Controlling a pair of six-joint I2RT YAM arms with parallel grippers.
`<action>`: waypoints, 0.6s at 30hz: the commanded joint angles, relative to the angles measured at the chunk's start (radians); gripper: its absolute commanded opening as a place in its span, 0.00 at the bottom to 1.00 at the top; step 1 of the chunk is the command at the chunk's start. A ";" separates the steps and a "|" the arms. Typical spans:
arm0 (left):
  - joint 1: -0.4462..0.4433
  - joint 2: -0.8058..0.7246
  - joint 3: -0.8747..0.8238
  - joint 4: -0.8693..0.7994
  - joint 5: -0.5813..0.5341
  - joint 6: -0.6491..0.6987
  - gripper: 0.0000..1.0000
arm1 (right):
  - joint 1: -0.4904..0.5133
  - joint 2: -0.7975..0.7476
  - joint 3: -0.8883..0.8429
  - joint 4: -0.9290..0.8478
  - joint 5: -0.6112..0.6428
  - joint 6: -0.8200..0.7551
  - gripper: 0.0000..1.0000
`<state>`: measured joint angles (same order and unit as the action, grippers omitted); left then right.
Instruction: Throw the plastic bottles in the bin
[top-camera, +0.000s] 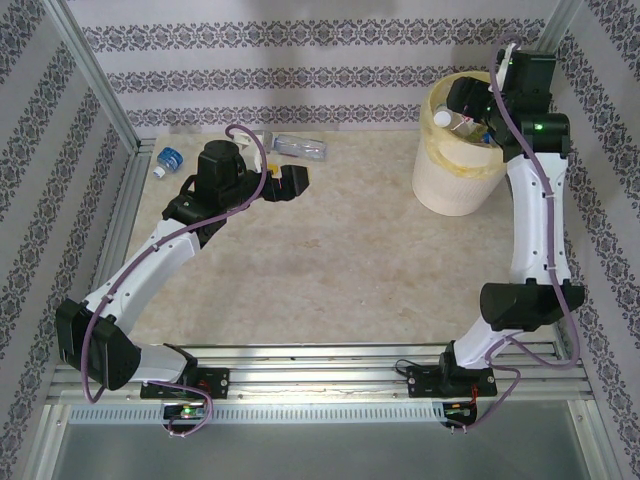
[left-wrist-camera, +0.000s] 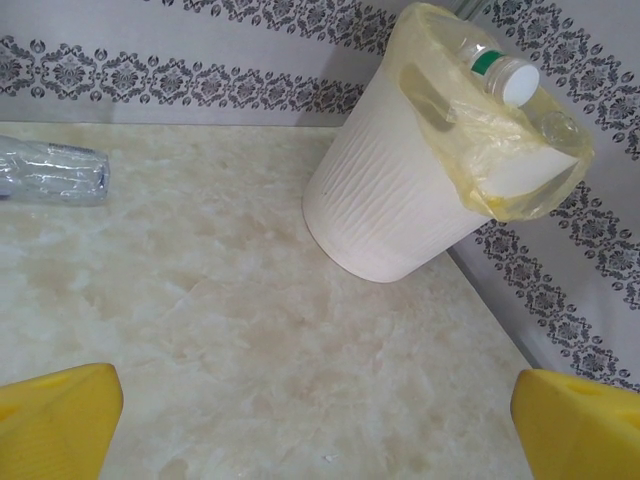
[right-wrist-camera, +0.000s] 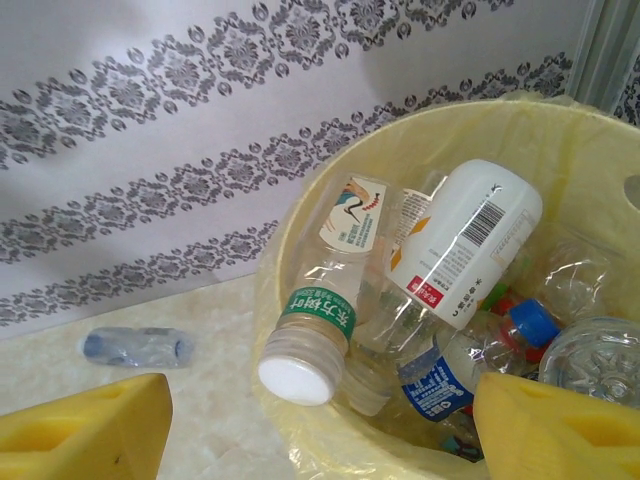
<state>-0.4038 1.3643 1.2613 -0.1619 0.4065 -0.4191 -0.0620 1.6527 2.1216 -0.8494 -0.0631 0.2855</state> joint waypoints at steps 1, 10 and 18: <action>0.004 -0.021 0.030 -0.030 -0.017 0.028 1.00 | -0.001 -0.029 0.002 -0.003 -0.039 0.011 0.79; 0.006 -0.021 0.033 -0.061 -0.032 0.028 1.00 | 0.019 -0.071 -0.024 -0.003 -0.093 -0.002 0.88; 0.016 -0.023 0.039 -0.108 -0.056 0.020 1.00 | 0.070 -0.106 -0.059 0.022 -0.162 -0.046 0.98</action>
<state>-0.4034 1.3643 1.2682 -0.2302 0.3717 -0.4149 -0.0158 1.5799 2.0789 -0.8455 -0.1753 0.2707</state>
